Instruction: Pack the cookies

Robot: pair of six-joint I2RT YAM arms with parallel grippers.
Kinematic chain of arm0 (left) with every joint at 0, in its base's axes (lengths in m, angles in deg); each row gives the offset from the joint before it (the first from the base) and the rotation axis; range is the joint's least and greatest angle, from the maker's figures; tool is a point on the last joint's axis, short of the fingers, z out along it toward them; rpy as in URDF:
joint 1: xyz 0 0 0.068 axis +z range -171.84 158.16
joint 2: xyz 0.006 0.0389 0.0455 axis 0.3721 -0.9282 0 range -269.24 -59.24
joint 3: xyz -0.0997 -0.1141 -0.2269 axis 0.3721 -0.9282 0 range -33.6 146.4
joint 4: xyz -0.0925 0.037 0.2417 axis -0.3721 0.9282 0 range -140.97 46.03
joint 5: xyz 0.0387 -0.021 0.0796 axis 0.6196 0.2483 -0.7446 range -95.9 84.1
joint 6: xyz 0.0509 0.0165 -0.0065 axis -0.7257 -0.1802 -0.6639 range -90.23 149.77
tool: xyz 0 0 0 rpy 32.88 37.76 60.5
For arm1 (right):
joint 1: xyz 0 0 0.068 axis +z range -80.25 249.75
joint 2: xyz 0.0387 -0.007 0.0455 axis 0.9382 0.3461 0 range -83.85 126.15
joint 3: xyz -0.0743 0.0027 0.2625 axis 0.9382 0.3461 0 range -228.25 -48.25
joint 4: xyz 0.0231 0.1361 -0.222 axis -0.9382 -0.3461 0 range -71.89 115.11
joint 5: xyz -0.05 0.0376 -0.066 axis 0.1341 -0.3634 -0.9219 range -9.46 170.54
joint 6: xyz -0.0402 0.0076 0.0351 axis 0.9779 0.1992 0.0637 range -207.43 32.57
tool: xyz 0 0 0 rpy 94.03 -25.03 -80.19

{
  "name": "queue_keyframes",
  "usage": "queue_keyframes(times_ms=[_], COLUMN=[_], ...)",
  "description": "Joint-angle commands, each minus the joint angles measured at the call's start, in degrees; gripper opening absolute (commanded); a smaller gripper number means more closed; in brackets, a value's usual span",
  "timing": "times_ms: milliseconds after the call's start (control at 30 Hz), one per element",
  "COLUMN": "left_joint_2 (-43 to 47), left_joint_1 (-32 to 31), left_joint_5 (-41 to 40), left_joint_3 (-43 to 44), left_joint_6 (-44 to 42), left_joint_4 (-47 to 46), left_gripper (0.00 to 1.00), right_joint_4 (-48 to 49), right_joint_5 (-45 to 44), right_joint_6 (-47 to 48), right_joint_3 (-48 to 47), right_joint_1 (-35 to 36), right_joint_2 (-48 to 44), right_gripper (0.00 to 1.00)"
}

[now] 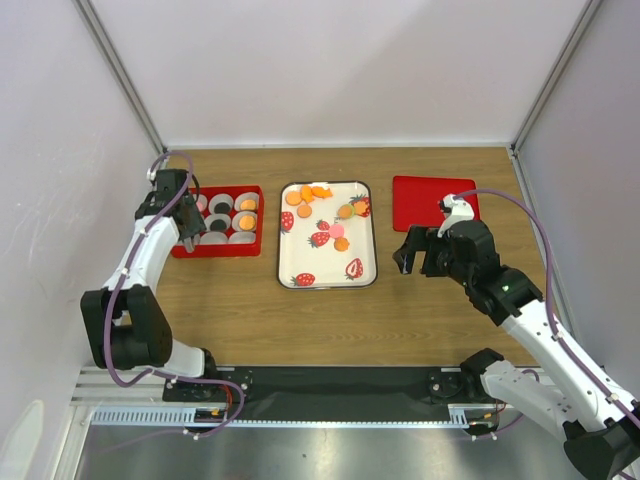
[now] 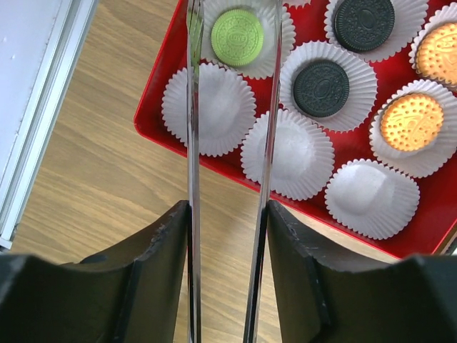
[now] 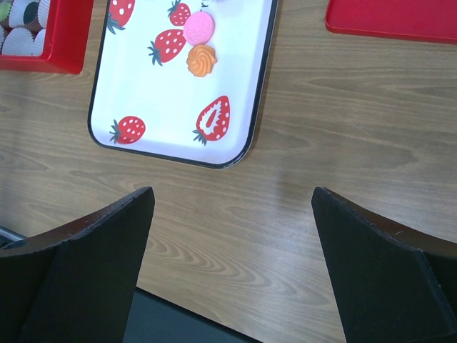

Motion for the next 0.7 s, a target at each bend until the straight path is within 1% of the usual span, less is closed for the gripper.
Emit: queue_keyframes(times_ms=[0, 200, 333, 433, 533, 567, 633, 667], left_joint_2=[1.11, 3.57, 8.04, 10.6, 13.76, 14.64, 15.08, 15.26], left_joint_1=[0.43, 0.08, -2.9, -7.64, -13.7, -18.15, -22.57, -26.77], left_joint_5=[0.14, 2.78, 3.31, 2.17, 1.91, 0.77, -0.29, -0.56], left_joint_3=[2.31, 2.57, 2.66, 2.31, 1.08, 0.73, -0.15, -0.59], left_joint_6=[-0.93, -0.93, -0.93, -0.59, 0.73, 1.17, 2.92, 3.54], left_joint_4=[-2.1, -1.49, 0.09, 1.49, 1.85, 2.11, 2.64, 2.55], left_gripper=[0.54, 0.54, 0.54, 0.54, 0.54, 0.54, 0.54, 0.54], right_joint_4=[2.64, 2.64, 2.29, 1.85, 1.15, 0.97, 0.53, 0.09], right_joint_5=[0.33, 0.15, 0.41, -0.02, -0.64, -0.81, -1.16, -1.25], right_joint_6=[0.6, 0.16, -0.46, -0.63, -0.9, -1.07, -1.51, -1.77], right_joint_3=[-0.26, -0.44, -0.79, -1.32, -1.85, -1.93, -2.28, -2.46], right_joint_1=[-0.21, -0.21, -0.21, -0.21, -0.21, -0.3, -0.3, -0.3], right_joint_2=[0.09, 0.35, 0.35, 0.53, 0.7, 0.53, 0.62, 0.44], right_gripper=[1.0, 1.0, 1.0, 1.0, 1.0, 1.0, 1.0, 1.0])
